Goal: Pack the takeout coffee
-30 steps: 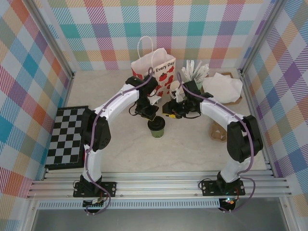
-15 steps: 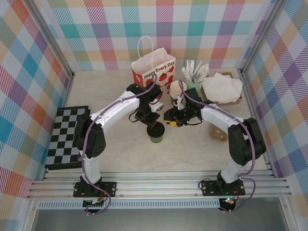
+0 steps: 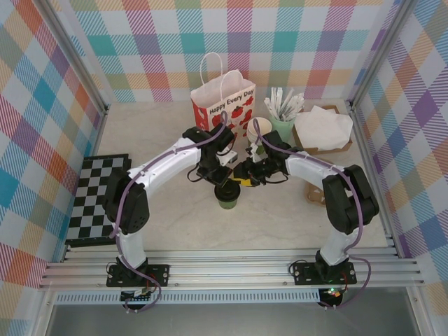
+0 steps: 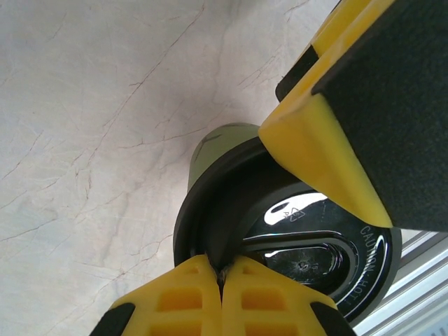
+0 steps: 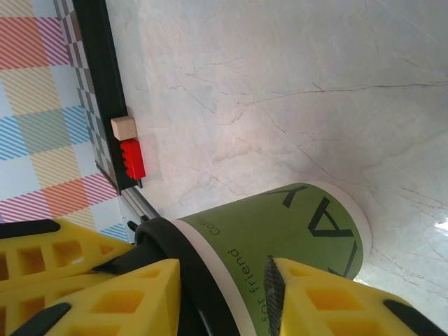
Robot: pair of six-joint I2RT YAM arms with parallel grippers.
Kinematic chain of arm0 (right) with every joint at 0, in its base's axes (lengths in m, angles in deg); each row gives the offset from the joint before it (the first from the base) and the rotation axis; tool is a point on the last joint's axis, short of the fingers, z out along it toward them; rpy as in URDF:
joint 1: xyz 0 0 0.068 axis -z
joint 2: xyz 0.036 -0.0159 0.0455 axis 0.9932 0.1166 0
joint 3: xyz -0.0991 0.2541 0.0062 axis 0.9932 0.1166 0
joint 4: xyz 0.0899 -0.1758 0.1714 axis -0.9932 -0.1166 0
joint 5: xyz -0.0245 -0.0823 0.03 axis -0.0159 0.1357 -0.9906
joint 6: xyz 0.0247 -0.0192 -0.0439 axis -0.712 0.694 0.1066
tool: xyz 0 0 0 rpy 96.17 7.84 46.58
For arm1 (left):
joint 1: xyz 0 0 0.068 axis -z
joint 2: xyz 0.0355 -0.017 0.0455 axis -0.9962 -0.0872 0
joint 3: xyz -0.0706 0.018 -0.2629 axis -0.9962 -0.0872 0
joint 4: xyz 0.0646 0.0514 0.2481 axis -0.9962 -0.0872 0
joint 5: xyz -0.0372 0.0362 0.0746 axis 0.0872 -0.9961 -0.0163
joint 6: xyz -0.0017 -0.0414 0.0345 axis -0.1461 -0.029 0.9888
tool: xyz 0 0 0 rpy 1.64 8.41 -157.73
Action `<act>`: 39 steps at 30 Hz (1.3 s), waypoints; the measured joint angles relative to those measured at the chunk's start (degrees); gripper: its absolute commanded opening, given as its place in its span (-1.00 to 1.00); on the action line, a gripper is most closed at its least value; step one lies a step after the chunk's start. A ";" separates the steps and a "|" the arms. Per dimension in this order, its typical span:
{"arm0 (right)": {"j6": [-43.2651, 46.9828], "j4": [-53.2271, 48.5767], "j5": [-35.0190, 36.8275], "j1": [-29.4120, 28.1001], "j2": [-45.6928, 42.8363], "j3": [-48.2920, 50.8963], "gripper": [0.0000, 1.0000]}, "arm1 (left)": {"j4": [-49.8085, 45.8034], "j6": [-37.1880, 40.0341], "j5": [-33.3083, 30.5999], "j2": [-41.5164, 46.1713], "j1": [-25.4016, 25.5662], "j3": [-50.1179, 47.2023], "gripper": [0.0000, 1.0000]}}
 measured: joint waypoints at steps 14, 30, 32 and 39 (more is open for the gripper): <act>-1.25 2.27 4.48 -0.85 -2.58 0.94 0.09 | 3.21 -7.54 -3.69 3.48 0.11 -3.87 -1.00; -11.96 22.77 10.86 -1.29 -17.70 22.58 0.21 | 0.00 -37.83 -9.49 3.04 0.09 -0.96 -1.00; -13.11 24.90 10.91 -1.84 -18.60 24.00 0.23 | 0.00 -42.49 -9.92 2.78 0.09 -0.96 -1.00; -15.80 32.39 11.61 -5.07 -19.10 24.61 0.23 | 0.66 -56.43 -9.66 1.33 0.09 -1.36 -1.00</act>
